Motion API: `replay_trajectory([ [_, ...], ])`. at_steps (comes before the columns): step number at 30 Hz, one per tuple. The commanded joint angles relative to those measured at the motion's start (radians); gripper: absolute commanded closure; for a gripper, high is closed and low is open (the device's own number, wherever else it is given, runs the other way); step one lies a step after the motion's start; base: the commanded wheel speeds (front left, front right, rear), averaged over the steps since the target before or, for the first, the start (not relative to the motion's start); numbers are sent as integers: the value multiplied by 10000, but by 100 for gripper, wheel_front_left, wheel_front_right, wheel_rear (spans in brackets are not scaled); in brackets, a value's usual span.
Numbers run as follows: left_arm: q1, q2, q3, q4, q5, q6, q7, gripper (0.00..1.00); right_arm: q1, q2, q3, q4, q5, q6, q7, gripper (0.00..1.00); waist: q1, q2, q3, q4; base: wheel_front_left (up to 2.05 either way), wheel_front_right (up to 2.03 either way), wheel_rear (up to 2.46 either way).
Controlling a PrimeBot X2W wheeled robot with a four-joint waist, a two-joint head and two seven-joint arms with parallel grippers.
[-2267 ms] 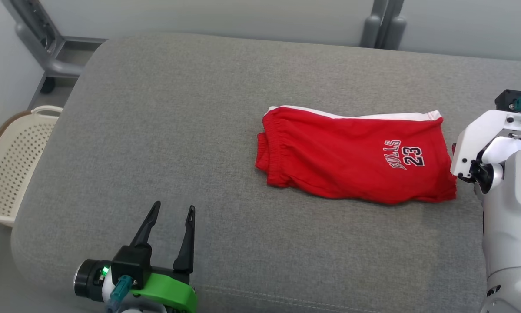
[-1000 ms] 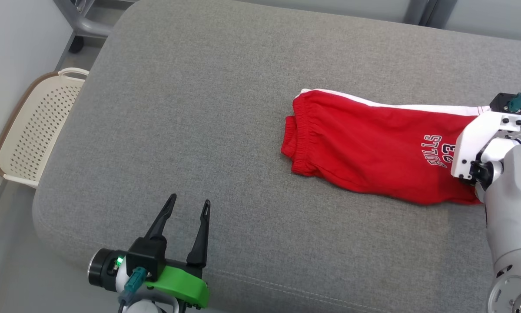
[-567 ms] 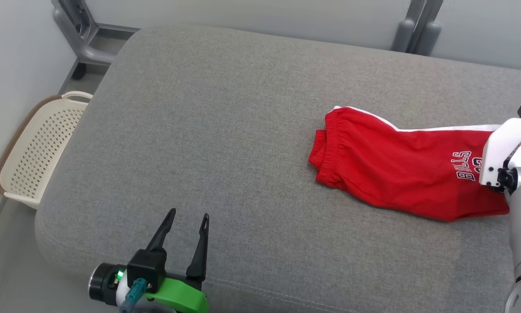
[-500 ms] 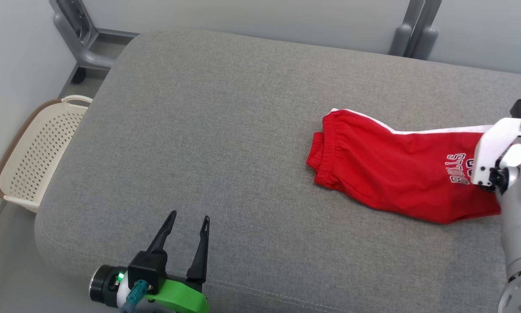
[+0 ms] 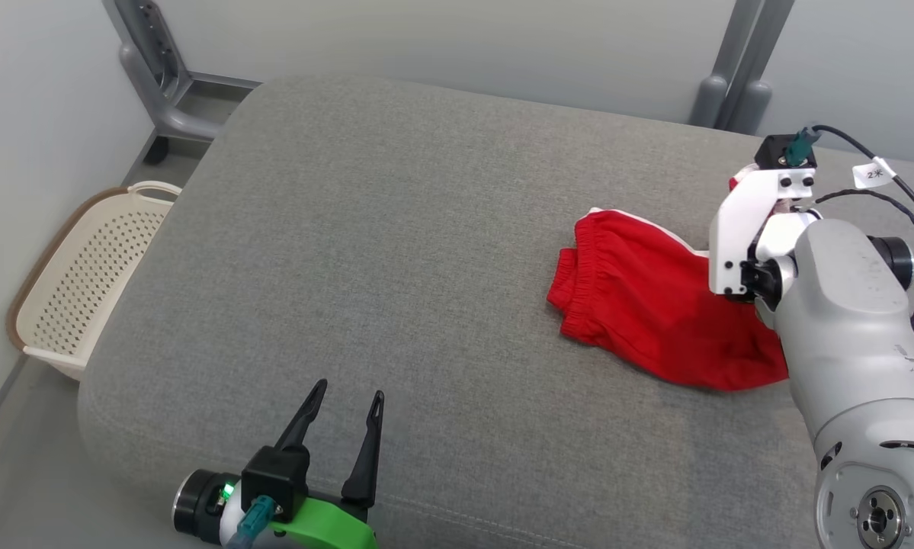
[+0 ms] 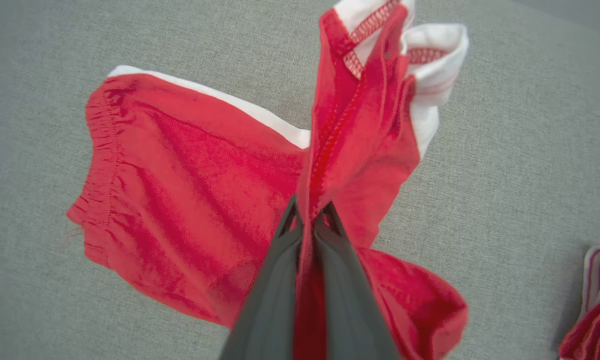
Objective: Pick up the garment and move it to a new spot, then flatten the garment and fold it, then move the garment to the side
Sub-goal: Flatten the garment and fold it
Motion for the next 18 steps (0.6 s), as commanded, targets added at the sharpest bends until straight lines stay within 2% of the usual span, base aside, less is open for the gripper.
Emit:
replay_trajectory([
  [1, 19, 8, -27, 42, -51, -42, -32, 0, -130, 47, 134, 196, 139, -16, -166, 100, 0, 0, -78, 198, 0, 0, 0],
  [11, 7, -51, -525, 295, -186, -135, -31, 0, -384, 88, 803, 1482, 1268, -13, -819, 100, 0, 0, -270, 1238, 0, 0, 0],
  [18, -91, -90, -898, 264, -311, -49, -31, 0, -138, 84, 609, 1369, 889, -13, -702, 100, 0, 0, 17, 1831, 0, 0, 0],
])
